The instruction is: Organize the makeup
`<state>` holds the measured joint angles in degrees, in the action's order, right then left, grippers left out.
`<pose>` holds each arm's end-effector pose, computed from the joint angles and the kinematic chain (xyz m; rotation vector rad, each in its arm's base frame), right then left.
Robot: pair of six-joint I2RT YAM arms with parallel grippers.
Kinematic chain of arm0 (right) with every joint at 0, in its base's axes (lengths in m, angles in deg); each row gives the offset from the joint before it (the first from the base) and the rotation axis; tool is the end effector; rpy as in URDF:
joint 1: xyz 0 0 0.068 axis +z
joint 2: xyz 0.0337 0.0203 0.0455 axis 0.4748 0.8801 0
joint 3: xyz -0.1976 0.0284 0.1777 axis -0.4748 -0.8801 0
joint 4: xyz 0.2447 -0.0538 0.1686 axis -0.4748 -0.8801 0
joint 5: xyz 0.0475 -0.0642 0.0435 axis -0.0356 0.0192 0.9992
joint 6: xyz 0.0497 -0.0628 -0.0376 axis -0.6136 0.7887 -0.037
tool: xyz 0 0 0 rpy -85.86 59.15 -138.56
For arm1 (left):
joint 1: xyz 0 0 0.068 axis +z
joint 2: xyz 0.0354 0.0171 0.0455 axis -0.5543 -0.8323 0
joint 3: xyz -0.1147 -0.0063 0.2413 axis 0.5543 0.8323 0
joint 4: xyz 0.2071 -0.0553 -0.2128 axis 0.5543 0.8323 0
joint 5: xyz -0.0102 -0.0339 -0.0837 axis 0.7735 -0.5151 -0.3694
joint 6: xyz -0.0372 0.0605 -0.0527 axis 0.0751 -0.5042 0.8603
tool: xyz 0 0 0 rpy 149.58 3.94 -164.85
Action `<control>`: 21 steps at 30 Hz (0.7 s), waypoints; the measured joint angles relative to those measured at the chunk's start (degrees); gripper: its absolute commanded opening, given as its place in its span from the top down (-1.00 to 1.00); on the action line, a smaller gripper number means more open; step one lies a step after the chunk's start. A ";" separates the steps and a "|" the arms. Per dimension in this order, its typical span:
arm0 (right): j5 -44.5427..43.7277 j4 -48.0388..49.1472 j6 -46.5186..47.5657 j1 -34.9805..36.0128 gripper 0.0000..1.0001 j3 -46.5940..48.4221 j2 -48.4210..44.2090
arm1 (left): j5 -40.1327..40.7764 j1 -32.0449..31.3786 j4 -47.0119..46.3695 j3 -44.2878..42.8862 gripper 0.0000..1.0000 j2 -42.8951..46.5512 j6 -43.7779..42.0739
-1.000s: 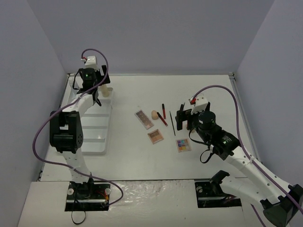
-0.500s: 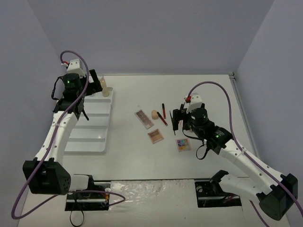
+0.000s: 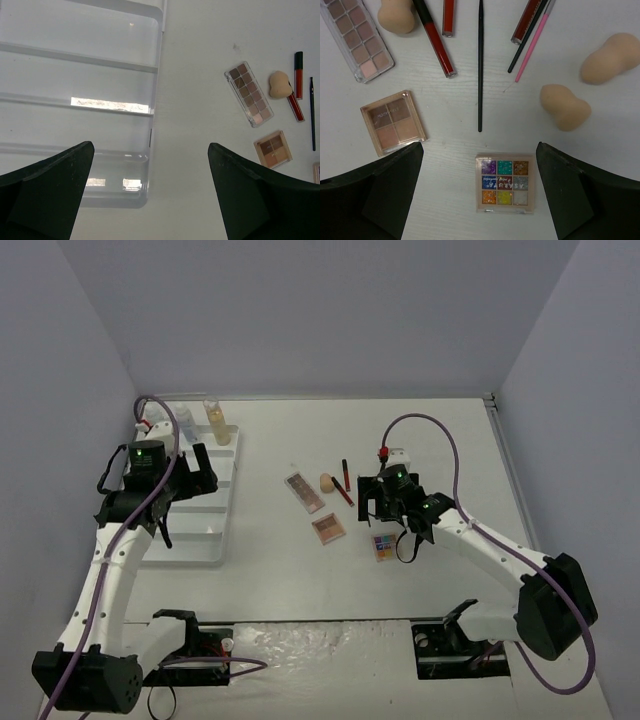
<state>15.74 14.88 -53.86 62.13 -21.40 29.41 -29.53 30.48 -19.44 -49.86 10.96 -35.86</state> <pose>0.2999 0.1873 0.1961 -0.1396 2.1757 0.4128 0.2973 -0.0266 0.3272 -0.2053 2.1251 -0.3574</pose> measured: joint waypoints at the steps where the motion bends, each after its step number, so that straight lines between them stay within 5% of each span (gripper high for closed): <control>1: 0.15 -0.07 -0.70 0.00 -0.90 -0.09 0.54 | -0.20 -0.15 0.52 0.28 -0.94 0.76 0.35; 10: 0.30 -1.28 -6.15 0.00 -0.98 -3.08 1.04 | -1.77 -2.53 2.53 1.78 -0.94 2.91 3.39; 21: 0.48 -2.43 -8.57 0.00 -0.99 -5.55 3.60 | 2.22 -15.55 1.54 2.60 -0.94 -2.72 8.47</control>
<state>16.22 12.45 -62.43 62.13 -26.95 33.01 -27.30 14.93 -17.91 -47.26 8.24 -27.38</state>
